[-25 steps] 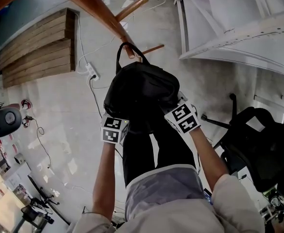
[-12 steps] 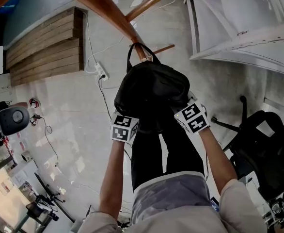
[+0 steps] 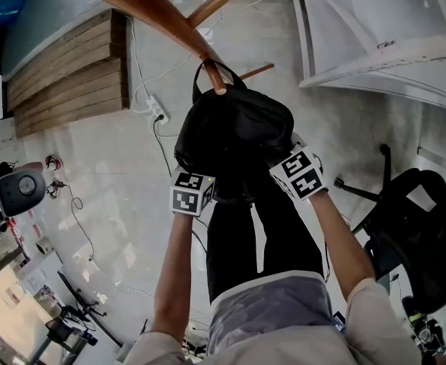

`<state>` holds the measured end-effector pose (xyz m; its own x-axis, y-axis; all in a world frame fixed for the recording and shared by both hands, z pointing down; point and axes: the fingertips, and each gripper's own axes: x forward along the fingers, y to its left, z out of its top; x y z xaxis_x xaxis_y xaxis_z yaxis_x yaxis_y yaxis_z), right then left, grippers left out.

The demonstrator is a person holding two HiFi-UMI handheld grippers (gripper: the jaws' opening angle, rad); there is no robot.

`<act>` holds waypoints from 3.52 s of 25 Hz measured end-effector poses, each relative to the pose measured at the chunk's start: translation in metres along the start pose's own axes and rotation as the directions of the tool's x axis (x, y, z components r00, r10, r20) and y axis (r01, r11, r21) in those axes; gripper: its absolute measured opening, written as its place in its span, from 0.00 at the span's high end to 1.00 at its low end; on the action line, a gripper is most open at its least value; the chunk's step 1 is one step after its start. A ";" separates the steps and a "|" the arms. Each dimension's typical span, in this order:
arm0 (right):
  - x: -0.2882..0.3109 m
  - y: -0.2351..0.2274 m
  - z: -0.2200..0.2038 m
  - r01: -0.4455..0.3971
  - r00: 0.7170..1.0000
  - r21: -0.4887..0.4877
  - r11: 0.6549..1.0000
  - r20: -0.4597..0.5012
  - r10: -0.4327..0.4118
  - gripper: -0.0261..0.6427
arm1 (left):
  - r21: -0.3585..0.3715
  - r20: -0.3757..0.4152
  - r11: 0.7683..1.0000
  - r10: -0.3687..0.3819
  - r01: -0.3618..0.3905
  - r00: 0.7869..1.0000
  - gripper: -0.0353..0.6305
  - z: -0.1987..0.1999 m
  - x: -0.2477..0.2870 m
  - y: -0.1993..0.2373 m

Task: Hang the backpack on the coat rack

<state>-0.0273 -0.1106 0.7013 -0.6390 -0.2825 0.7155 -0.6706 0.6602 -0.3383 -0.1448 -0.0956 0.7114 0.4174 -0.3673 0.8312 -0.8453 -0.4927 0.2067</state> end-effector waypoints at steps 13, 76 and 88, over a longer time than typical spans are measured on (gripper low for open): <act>0.020 -0.010 0.001 0.009 1.000 0.022 1.000 0.000 -0.009 0.78 | -0.019 -0.029 1.000 -0.013 0.013 0.999 0.74 -0.006 0.017 0.017; 0.073 -0.103 0.025 0.183 0.980 0.112 0.977 0.063 -0.191 0.46 | -0.107 0.101 0.984 0.157 -0.146 0.982 0.46 0.028 0.091 0.097; 0.065 -0.097 0.020 0.183 0.979 0.146 0.972 0.065 -0.194 0.44 | -0.149 0.096 0.976 0.175 -0.160 0.980 0.46 0.014 0.075 0.097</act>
<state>-0.0110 -0.2073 0.7683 -0.5197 -0.4497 0.7265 -0.8239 0.4888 -0.2868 -0.1906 -0.1822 0.7869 0.2933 -0.5222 0.8008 -0.9412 -0.3048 0.1459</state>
